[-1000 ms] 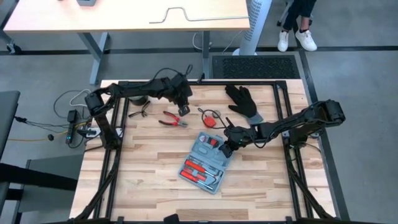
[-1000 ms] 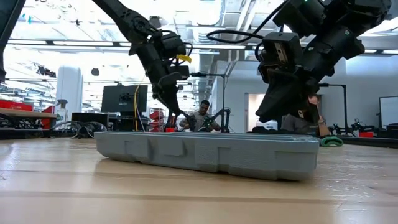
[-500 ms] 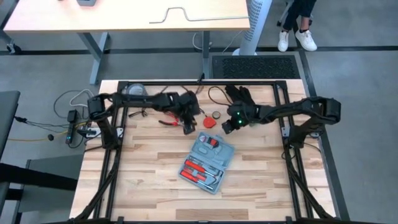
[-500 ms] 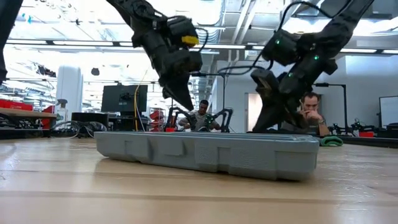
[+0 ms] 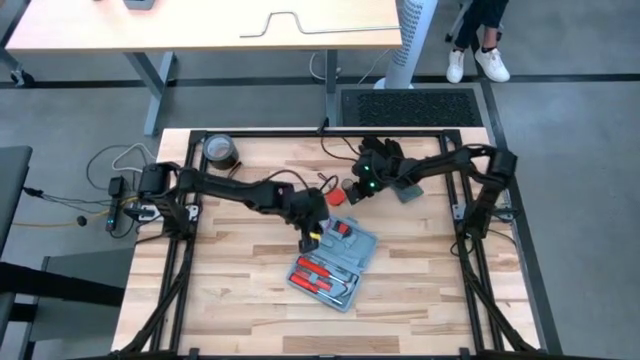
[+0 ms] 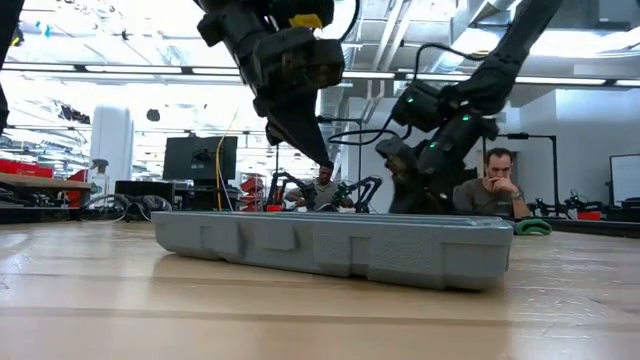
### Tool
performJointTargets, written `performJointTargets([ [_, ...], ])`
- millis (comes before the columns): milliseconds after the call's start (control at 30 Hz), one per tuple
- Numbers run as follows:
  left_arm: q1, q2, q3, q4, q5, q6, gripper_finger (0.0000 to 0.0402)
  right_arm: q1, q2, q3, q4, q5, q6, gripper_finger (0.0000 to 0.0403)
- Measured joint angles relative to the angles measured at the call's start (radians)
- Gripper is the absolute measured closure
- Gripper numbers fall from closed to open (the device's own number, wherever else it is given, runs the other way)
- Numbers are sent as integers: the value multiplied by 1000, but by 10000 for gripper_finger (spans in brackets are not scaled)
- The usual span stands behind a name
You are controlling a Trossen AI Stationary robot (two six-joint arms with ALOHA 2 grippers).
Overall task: Prefit tool cases
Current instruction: Remove the black electrical tape from the gray prefit tool case, then remove the orange hex key set from the gray prefit tool case
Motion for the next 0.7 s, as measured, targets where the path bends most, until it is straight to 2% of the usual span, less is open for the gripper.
performJointTargets([
  [267, -53, -81, -112, 88, -93, -126, 402, -78, 91, 112, 3, -5, -56, 402],
  [467, -58, -130, -202, 169, -110, -188, 402, -151, 98, 152, 7, -9, -84, 402],
  [533, -58, -136, -218, 183, -111, -196, 402, -169, 98, 152, -13, -44, -87, 402],
  [600, -58, -138, -224, 186, -112, -196, 402, -169, 84, 150, -67, -69, -91, 402],
  [700, -57, -138, -232, 198, -122, -188, 402, -110, 38, 148, -140, -73, -122, 402],
])
